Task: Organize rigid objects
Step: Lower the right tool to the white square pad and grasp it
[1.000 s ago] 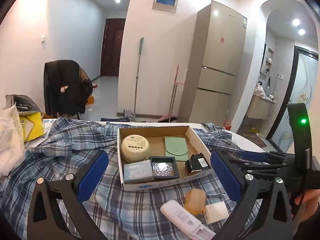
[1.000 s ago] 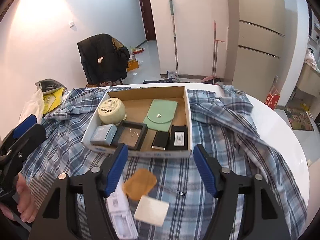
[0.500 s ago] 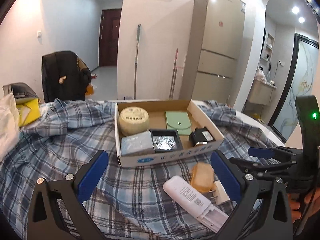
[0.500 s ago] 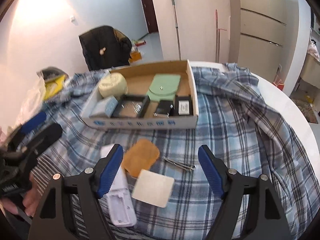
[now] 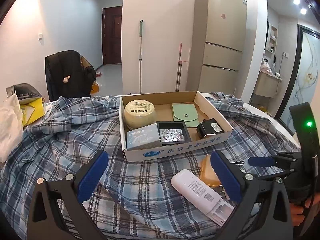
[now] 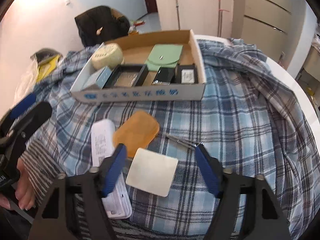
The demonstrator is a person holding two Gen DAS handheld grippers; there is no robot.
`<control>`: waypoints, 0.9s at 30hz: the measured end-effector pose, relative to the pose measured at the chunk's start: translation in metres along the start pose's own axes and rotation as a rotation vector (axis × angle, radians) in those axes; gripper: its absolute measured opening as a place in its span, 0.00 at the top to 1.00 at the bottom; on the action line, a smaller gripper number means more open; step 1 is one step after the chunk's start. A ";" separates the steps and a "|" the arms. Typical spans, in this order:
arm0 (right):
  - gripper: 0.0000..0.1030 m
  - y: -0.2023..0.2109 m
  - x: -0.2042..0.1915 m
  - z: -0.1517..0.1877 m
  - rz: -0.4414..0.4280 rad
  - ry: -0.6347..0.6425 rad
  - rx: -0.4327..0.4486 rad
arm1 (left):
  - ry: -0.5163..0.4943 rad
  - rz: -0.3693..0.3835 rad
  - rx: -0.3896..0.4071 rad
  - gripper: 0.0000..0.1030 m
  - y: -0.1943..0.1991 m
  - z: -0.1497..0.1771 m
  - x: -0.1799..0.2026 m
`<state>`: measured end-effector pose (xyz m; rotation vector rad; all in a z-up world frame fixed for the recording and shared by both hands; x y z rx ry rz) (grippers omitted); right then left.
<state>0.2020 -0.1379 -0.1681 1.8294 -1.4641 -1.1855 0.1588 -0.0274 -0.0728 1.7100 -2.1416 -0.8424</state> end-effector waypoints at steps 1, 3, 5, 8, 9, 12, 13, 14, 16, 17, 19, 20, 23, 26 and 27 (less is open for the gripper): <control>0.42 -0.003 0.000 0.002 0.005 0.000 -0.019 | -0.003 0.005 -0.002 0.00 0.000 0.000 0.001; 0.47 -0.008 -0.001 0.006 0.000 0.001 -0.043 | -0.004 0.011 -0.009 0.00 -0.002 0.001 0.002; 0.48 -0.007 -0.001 0.006 0.003 -0.001 -0.036 | -0.006 0.009 -0.011 0.00 -0.002 0.002 0.002; 0.49 -0.007 -0.001 0.006 0.002 -0.003 -0.035 | -0.005 0.010 -0.012 0.00 -0.002 0.001 0.002; 0.49 -0.008 -0.001 0.006 0.004 0.000 -0.035 | -0.006 0.012 -0.014 0.00 -0.003 0.002 0.003; 0.49 -0.006 -0.004 0.009 -0.005 0.009 -0.045 | -0.006 0.012 -0.019 0.00 -0.005 0.003 0.002; 0.49 -0.005 -0.005 0.011 -0.002 0.017 -0.044 | -0.006 0.012 -0.019 0.00 -0.004 0.003 0.002; 0.49 -0.005 -0.007 0.012 0.002 0.030 -0.041 | -0.006 0.012 -0.018 0.00 -0.004 0.003 0.002; 0.48 -0.006 -0.010 0.015 0.023 0.057 -0.044 | -0.005 0.012 -0.016 0.00 -0.004 0.003 0.002; 0.48 -0.008 -0.010 0.015 0.032 0.059 -0.044 | -0.005 0.012 -0.017 0.00 -0.004 0.003 0.002; 0.47 -0.011 -0.010 0.017 0.031 0.054 -0.063 | -0.006 0.012 -0.018 0.00 -0.004 0.003 0.002; 0.47 -0.013 -0.009 0.017 0.029 0.051 -0.069 | -0.006 0.012 -0.019 0.00 -0.004 0.003 0.002; 0.47 -0.013 -0.009 0.015 0.021 0.054 -0.072 | -0.007 0.010 -0.019 0.00 -0.004 0.003 0.002; 0.49 -0.011 -0.005 0.010 0.047 0.039 -0.035 | -0.006 0.011 -0.019 0.00 -0.004 0.003 0.001; 0.50 -0.010 -0.002 0.006 0.067 0.041 -0.008 | -0.005 0.010 -0.019 0.00 -0.004 0.003 0.001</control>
Point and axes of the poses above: each gripper's, at about its wrist camera, not at the fingertips, and y roughly against the way its jaws point, x to its right, z to its underside, the point moved 7 cm from there along -y, roughly the way its jaws point, and after that the axes turned 15 degrees about -y, right-handed, at the moved point
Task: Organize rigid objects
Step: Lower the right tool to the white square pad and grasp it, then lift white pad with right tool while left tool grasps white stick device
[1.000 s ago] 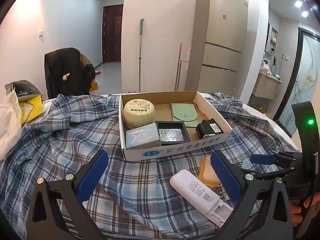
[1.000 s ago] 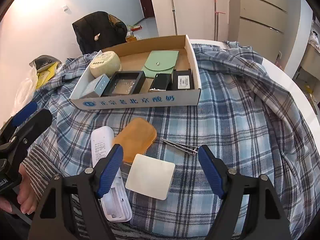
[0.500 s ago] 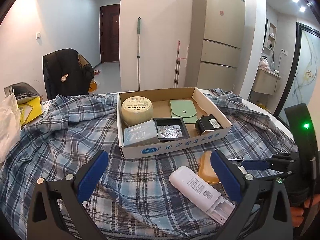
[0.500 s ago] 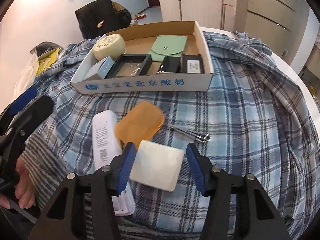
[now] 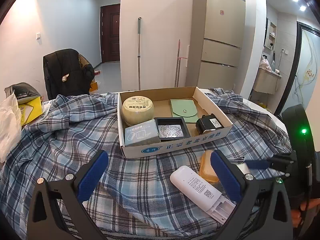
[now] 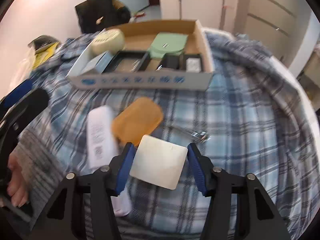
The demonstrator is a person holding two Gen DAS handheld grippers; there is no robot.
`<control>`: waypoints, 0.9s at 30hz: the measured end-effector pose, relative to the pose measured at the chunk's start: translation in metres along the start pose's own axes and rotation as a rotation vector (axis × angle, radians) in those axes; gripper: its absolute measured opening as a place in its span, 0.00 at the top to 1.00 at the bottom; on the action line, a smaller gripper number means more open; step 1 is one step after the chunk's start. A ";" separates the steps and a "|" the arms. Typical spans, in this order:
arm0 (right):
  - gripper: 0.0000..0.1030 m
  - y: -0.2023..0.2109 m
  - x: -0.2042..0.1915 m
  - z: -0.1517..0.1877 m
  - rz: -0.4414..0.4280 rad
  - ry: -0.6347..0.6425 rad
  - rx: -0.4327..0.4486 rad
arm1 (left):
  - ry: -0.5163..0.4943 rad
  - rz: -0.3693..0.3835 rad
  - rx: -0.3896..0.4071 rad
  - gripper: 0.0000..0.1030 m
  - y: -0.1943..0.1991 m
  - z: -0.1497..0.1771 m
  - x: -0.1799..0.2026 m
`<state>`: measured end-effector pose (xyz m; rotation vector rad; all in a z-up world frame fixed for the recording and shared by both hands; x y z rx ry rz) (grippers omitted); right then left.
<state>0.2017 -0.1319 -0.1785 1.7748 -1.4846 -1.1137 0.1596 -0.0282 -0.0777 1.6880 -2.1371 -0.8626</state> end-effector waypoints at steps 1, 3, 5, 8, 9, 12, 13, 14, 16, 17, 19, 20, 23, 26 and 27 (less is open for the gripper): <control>0.50 0.000 0.001 -0.003 0.017 0.004 0.020 | 0.001 -0.001 0.000 0.00 0.000 0.000 0.000; 0.51 0.000 0.002 -0.009 0.036 0.032 0.052 | 0.001 -0.003 -0.001 0.00 0.000 0.000 -0.001; 0.50 -0.002 -0.001 -0.011 0.045 0.073 0.062 | 0.001 -0.004 -0.003 0.00 0.000 0.000 -0.001; 0.41 0.000 -0.003 -0.007 0.050 0.083 0.065 | 0.001 -0.004 -0.002 0.00 0.000 0.000 -0.001; 0.36 0.001 -0.004 -0.005 0.036 0.077 0.055 | 0.000 -0.006 -0.002 0.00 0.000 0.000 -0.001; 0.27 0.002 -0.001 -0.002 0.006 0.026 0.018 | -0.001 -0.005 -0.006 0.00 -0.001 0.001 -0.001; 0.27 0.000 0.001 -0.002 0.002 0.005 0.004 | -0.001 -0.005 -0.007 0.00 -0.002 0.001 -0.001; 0.27 -0.002 0.004 -0.001 -0.006 -0.015 -0.012 | -0.001 -0.005 -0.008 0.00 -0.002 0.002 -0.001; 0.28 -0.007 0.007 0.000 -0.009 -0.038 -0.040 | -0.002 -0.004 -0.011 0.00 -0.003 0.002 -0.001; 0.33 -0.009 0.009 0.001 -0.011 -0.046 -0.051 | -0.002 -0.004 -0.012 0.00 -0.003 0.003 -0.002; 0.42 -0.011 0.010 0.002 -0.004 -0.046 -0.066 | -0.003 -0.005 -0.012 0.00 -0.003 0.003 -0.001; 0.46 -0.012 0.011 0.003 0.006 -0.043 -0.064 | -0.003 -0.005 -0.012 0.00 -0.003 0.003 -0.001; 0.46 -0.011 0.012 0.002 0.013 -0.038 -0.065 | -0.003 -0.004 -0.012 0.00 -0.003 0.002 -0.001; 0.46 -0.011 0.013 0.001 0.039 -0.028 -0.050 | -0.001 -0.004 -0.015 0.00 -0.004 0.003 -0.001; 0.46 -0.010 0.014 0.000 0.041 -0.024 -0.048 | 0.000 -0.005 -0.016 0.00 -0.004 0.003 -0.001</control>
Point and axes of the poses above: each gripper's, at about its wrist camera, not at the fingertips, and y roughly against the way its jaws point, x to its right, z to its underside, the point moved 7 cm from there along -y, roughly the way its jaws point, and after that the axes turned 15 degrees about -y, right-handed, at the moved point
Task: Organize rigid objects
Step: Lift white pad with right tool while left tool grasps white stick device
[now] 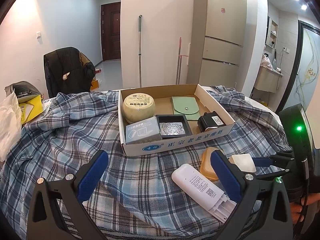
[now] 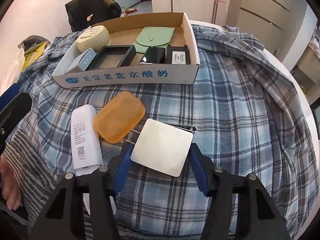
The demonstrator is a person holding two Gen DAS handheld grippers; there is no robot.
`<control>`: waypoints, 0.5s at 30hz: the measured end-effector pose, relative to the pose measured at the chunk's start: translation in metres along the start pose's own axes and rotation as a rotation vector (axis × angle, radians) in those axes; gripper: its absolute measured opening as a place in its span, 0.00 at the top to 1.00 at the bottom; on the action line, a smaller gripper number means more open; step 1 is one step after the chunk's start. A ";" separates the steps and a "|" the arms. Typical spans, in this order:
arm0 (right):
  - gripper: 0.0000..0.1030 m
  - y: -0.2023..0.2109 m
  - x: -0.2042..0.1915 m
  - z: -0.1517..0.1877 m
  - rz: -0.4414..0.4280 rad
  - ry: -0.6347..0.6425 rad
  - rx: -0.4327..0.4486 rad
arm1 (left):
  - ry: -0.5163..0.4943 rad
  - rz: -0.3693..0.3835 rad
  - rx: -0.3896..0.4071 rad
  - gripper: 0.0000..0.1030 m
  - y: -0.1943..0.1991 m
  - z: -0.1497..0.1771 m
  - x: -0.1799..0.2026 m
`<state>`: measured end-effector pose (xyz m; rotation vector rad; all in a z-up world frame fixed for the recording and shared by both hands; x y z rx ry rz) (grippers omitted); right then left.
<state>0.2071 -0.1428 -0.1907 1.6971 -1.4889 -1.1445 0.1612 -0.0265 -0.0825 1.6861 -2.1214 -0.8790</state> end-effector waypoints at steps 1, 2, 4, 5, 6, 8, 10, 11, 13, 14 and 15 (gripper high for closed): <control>0.46 0.000 0.001 0.000 -0.001 -0.004 0.000 | 0.001 0.000 0.000 0.00 0.000 0.000 0.000; 0.46 0.001 0.002 -0.001 -0.007 -0.016 -0.001 | 0.002 0.000 0.000 0.00 0.000 0.001 -0.001; 0.46 0.006 0.005 -0.006 -0.036 -0.046 0.016 | 0.001 0.000 0.000 0.00 0.000 0.000 0.000; 0.46 0.011 0.007 -0.009 -0.046 -0.061 0.038 | 0.000 0.000 -0.001 0.00 0.000 0.000 0.000; 0.46 0.016 0.008 -0.012 -0.049 -0.068 0.063 | -0.003 0.001 -0.002 0.00 0.000 0.001 -0.001; 0.46 0.032 0.011 -0.019 -0.046 -0.072 0.140 | -0.008 -0.002 -0.007 0.00 0.001 0.000 0.001; 0.46 0.046 0.012 -0.025 -0.045 -0.060 0.217 | -0.016 -0.005 -0.023 0.00 0.001 0.000 0.001; 0.46 0.053 0.012 -0.028 -0.048 -0.057 0.252 | -0.021 -0.013 -0.046 0.00 0.000 0.000 0.001; 0.46 0.063 0.011 -0.031 -0.058 -0.047 0.295 | -0.035 -0.043 -0.097 0.00 0.001 0.001 0.000; 0.46 0.066 0.010 -0.032 -0.057 -0.041 0.306 | -0.049 -0.047 -0.096 0.00 0.004 0.000 0.001; 0.46 0.067 0.010 -0.032 -0.051 -0.037 0.310 | -0.062 -0.062 -0.099 0.00 0.007 -0.001 0.002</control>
Point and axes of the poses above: each gripper's, at about its wrist camera, not at the fingertips, and y roughly against the way its jaws point, x to its right, z to its underside, the point moved 7 cm from there along -y, roughly the way its jaws point, and after that the axes turned 15 degrees about -y, right-handed, at the moved point
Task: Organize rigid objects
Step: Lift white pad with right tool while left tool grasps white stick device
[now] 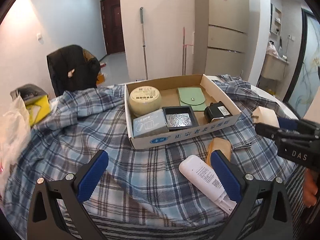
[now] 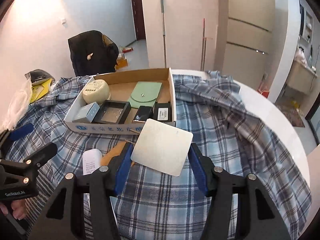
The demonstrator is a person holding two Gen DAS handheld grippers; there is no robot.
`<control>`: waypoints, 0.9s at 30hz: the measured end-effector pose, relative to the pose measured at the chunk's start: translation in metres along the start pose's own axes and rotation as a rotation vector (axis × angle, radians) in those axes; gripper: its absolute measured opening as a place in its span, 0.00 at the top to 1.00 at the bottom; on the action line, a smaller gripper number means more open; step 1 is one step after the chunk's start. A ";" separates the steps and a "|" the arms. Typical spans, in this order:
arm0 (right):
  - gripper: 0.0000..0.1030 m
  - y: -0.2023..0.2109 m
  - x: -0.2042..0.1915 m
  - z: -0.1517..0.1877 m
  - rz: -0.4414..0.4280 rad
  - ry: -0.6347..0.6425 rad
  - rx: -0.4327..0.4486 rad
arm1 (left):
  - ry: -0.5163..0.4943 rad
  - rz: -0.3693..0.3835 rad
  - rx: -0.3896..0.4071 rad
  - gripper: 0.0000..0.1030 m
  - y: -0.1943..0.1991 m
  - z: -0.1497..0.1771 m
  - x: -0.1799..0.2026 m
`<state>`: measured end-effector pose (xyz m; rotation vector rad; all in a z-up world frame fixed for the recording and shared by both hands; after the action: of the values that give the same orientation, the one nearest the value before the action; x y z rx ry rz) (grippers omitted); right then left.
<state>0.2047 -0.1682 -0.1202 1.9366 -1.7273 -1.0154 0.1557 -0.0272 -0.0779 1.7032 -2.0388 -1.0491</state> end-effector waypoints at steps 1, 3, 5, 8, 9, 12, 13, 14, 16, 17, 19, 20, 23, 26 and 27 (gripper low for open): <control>0.46 0.001 0.001 0.000 0.006 0.001 0.000 | -0.009 -0.014 -0.011 0.00 0.001 0.000 0.000; 0.46 0.002 0.001 -0.001 0.005 -0.008 -0.005 | -0.017 -0.014 -0.048 0.00 0.003 0.002 0.003; 0.46 0.005 0.005 -0.002 -0.003 -0.027 -0.003 | 0.001 0.009 -0.089 0.04 0.002 0.004 0.006; 0.46 0.008 0.008 -0.004 0.031 -0.028 0.022 | 0.025 0.041 -0.192 0.14 -0.005 0.011 0.014; 0.46 0.010 0.009 -0.005 0.037 -0.025 0.032 | 0.030 0.053 -0.211 0.16 -0.007 0.012 0.018; 0.46 0.012 0.008 -0.006 0.032 -0.017 0.037 | 0.048 0.087 -0.257 0.20 -0.012 0.015 0.031; 0.46 0.013 0.008 -0.007 0.028 -0.019 0.037 | 0.053 0.094 -0.270 0.23 -0.014 0.016 0.036; 0.46 0.013 0.008 -0.007 0.027 -0.020 0.038 | 0.057 0.088 -0.279 0.27 -0.015 0.015 0.040; 0.46 0.013 0.010 -0.007 0.041 -0.023 0.045 | 0.049 0.088 -0.295 0.37 -0.018 0.014 0.050; 0.46 0.013 0.011 -0.008 0.053 -0.025 0.053 | 0.046 0.100 -0.301 0.37 -0.019 0.013 0.055; 0.46 0.013 0.013 -0.008 0.069 -0.023 0.061 | 0.062 0.122 -0.333 0.38 -0.026 0.013 0.064; 0.46 0.012 0.013 -0.008 0.072 -0.024 0.060 | 0.073 0.139 -0.348 0.39 -0.030 0.014 0.067; 0.46 0.009 0.015 -0.008 0.067 -0.031 0.045 | 0.107 0.175 -0.390 0.42 -0.043 0.017 0.075; 0.46 0.007 0.015 -0.007 0.071 -0.022 0.039 | 0.117 0.178 -0.409 0.42 -0.054 0.020 0.077; 0.46 0.006 0.014 -0.006 0.072 -0.018 0.036 | 0.121 0.184 -0.415 0.42 -0.058 0.021 0.079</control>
<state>0.2049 -0.1843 -0.1156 1.8779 -1.8229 -0.9865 0.1642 -0.0964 -0.1495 1.3099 -1.7165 -1.1748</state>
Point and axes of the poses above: each gripper's, at about its wrist camera, not at the fingertips, and y roughly against the way its jaws point, x to its right, z to its underside, the point moved 7 cm from there along -y, roughly the way its jaws point, and after that the axes turned 15 degrees about -y, right-handed, at the moved point
